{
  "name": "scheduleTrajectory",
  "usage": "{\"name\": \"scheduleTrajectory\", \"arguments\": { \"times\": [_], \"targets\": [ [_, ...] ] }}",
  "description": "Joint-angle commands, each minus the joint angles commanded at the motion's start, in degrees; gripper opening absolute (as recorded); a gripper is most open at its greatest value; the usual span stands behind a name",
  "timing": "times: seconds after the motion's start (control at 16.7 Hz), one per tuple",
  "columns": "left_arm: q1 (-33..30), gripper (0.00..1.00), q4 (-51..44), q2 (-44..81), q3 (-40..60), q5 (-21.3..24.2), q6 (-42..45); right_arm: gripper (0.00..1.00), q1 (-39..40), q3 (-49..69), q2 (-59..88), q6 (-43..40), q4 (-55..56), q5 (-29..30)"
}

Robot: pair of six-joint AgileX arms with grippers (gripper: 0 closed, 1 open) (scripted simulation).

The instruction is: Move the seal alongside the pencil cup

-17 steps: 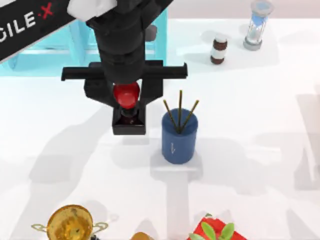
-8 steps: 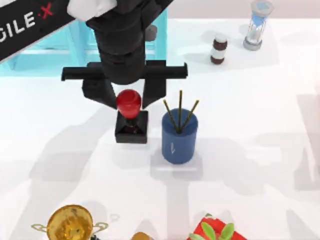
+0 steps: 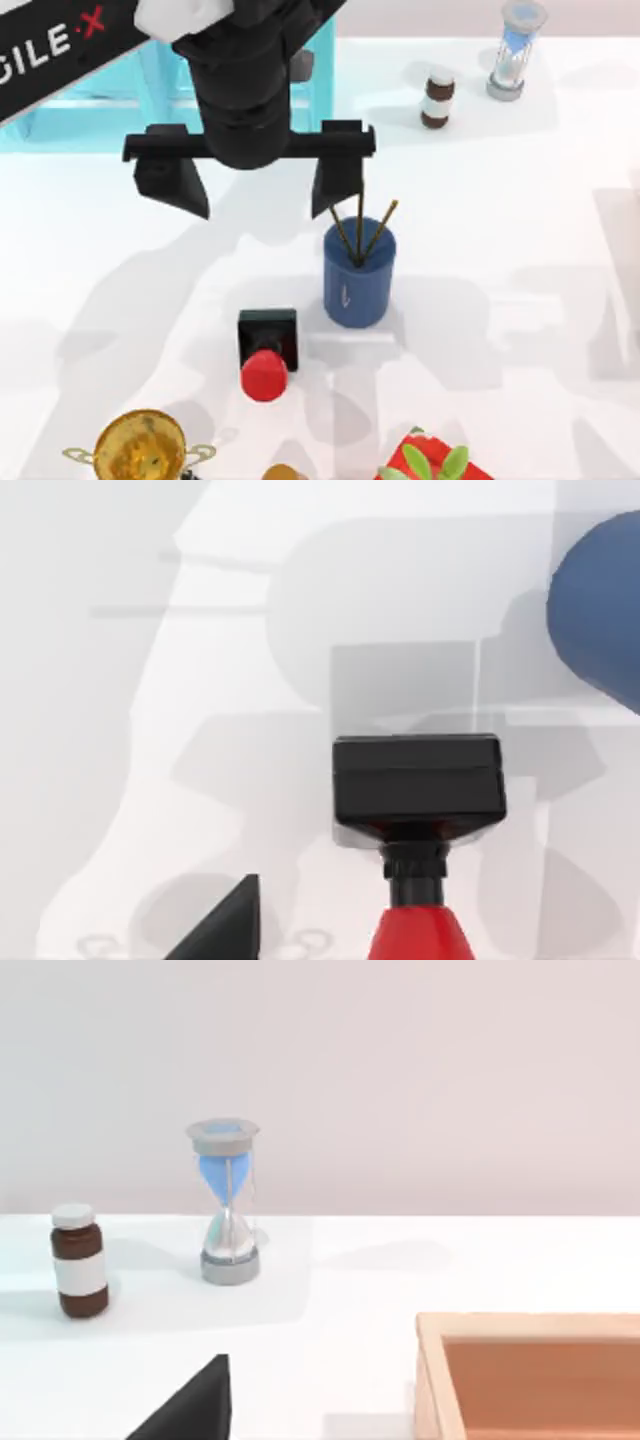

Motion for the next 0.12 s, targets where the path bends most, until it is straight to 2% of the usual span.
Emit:
{"name": "scheduleTrajectory", "arguments": {
  "times": [0.12],
  "targets": [
    [0.0,1.0,0.0,0.0,0.0,0.0,0.0,1.0,0.0,0.0,0.0,0.0,0.0,0.0]
  ]
}}
